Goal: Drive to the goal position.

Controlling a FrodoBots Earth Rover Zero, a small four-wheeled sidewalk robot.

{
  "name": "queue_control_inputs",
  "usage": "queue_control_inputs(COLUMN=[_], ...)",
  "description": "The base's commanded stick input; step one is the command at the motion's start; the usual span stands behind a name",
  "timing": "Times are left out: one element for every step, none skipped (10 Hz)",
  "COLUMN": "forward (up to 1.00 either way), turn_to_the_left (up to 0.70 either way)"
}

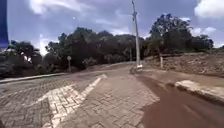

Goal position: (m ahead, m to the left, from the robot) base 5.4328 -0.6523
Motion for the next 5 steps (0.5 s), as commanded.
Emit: queue_control_inputs(forward=[0.70,0.70,0.70,0.70,0.70], turn_to_the_left=[0.00,0.00,0.00,0.00,0.00])
